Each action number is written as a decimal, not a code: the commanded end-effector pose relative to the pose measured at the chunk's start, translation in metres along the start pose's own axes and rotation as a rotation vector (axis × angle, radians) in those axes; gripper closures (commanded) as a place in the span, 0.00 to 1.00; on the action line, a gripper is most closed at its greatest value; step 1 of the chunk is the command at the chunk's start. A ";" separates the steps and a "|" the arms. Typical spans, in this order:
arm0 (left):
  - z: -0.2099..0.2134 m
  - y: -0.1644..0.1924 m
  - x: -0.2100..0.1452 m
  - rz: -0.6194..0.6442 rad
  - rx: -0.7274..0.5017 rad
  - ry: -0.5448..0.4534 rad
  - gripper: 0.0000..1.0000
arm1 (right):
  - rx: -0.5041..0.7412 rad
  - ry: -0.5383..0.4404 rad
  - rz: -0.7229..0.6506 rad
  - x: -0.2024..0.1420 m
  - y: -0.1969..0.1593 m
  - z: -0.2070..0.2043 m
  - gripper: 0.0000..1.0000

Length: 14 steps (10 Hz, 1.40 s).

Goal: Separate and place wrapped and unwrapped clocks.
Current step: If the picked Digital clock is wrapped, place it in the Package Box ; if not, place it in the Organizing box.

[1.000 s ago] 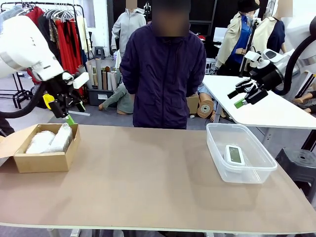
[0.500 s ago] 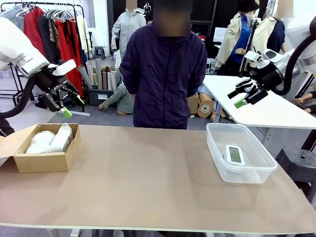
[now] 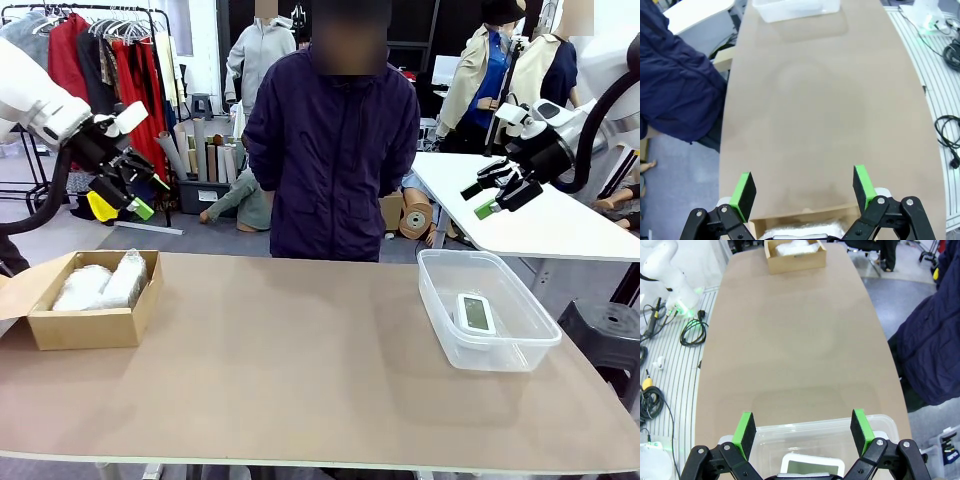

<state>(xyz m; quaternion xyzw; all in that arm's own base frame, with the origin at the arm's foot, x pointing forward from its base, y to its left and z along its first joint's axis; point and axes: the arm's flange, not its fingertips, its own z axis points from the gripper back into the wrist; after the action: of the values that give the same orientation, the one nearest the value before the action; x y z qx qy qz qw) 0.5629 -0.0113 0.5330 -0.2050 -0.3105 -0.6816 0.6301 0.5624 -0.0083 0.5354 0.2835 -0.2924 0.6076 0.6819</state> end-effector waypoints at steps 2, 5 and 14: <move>0.006 -0.002 -0.008 0.047 0.052 -0.022 0.00 | -0.011 0.018 0.024 -0.001 0.003 -0.001 0.00; 0.007 0.000 -0.007 0.079 0.047 0.005 0.00 | -0.011 0.018 0.024 -0.001 0.003 -0.001 0.00; 0.009 0.002 -0.010 0.042 0.036 0.000 0.00 | -0.011 0.018 0.024 -0.001 0.003 -0.001 0.00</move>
<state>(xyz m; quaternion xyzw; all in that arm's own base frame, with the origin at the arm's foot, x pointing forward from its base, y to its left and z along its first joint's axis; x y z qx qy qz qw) 0.5653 0.0016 0.5334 -0.2013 -0.3173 -0.6591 0.6515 0.5624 -0.0083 0.5354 0.2834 -0.2924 0.6076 0.6819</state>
